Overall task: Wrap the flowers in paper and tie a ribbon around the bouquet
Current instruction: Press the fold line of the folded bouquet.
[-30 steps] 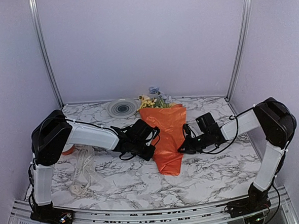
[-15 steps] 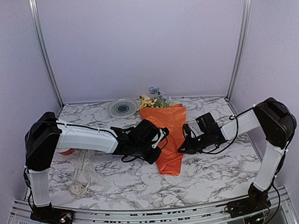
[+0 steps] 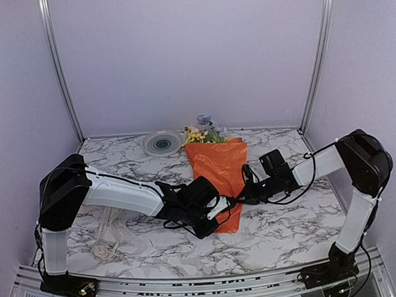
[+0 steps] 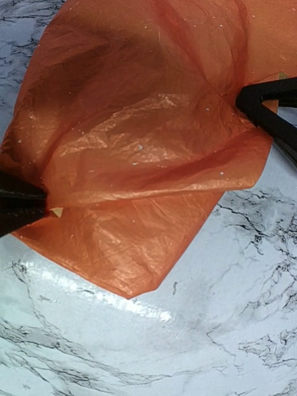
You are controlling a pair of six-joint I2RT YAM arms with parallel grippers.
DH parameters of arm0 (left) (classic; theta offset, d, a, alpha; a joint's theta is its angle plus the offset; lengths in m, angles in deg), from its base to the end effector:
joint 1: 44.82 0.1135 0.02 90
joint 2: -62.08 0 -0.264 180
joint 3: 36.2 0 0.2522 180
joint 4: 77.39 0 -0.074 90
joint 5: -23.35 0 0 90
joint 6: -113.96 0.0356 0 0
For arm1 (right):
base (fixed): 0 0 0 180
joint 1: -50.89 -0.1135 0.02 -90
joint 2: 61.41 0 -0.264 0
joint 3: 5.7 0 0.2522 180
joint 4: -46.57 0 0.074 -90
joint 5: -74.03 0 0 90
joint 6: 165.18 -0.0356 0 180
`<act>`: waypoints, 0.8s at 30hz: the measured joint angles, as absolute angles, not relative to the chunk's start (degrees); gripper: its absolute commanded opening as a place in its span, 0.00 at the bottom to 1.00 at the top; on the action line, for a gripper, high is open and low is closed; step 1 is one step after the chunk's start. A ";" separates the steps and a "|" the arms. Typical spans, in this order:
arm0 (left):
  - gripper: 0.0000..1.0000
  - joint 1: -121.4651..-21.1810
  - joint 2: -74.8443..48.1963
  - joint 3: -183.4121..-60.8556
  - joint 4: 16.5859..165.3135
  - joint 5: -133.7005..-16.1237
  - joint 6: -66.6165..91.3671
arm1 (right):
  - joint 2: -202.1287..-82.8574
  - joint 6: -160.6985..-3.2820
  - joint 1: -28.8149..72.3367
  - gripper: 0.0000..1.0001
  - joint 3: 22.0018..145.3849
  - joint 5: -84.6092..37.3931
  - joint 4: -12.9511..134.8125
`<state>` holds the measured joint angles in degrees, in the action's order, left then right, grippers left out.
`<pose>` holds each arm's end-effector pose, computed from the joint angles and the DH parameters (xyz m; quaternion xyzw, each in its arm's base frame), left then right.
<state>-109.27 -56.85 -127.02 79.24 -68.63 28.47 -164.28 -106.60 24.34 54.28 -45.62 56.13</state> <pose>0.1880 -0.3961 0.1400 0.5391 0.7748 -0.1789 0.2776 0.2851 0.1622 0.1160 -0.0434 0.9179 0.3627 0.1548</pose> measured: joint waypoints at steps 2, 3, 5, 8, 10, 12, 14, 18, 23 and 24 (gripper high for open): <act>0.03 -109.05 -55.91 -125.71 79.39 -69.92 28.64 | -164.28 -106.60 24.34 0.00 54.28 -45.68 56.13; 0.03 -109.01 -55.37 -124.92 79.35 -70.62 28.84 | -164.28 -106.60 24.34 0.00 54.28 -45.70 56.15; 0.02 -109.01 -54.23 -123.61 79.00 -72.32 29.39 | -164.30 -106.60 24.34 0.00 54.28 -45.75 56.15; 0.05 -109.03 -51.91 -121.36 76.77 -77.15 31.09 | -164.39 -106.60 24.34 0.00 54.30 -45.90 56.08; 0.06 -109.03 -49.90 -120.31 75.37 -80.10 32.36 | -164.39 -106.60 24.34 0.00 54.30 -45.92 56.08; 0.06 -108.88 -48.11 -120.35 75.37 -81.96 33.01 | -164.41 -106.60 24.34 0.00 54.30 -45.92 56.06; 0.06 -108.59 -46.73 -121.54 75.85 -82.49 33.06 | -164.41 -106.62 24.34 0.00 54.30 -45.92 56.06; 0.06 -106.80 -48.90 -126.30 79.90 -76.04 31.35 | -164.41 -106.62 24.34 0.00 54.30 -45.94 56.06; 0.06 -105.53 -58.43 -131.63 83.17 -69.59 30.57 | -164.41 -106.49 24.34 0.01 54.30 -46.07 56.08; 0.06 -105.53 -59.87 -131.55 83.00 -68.91 30.59 | -164.41 -106.40 24.34 0.04 54.30 -46.16 56.08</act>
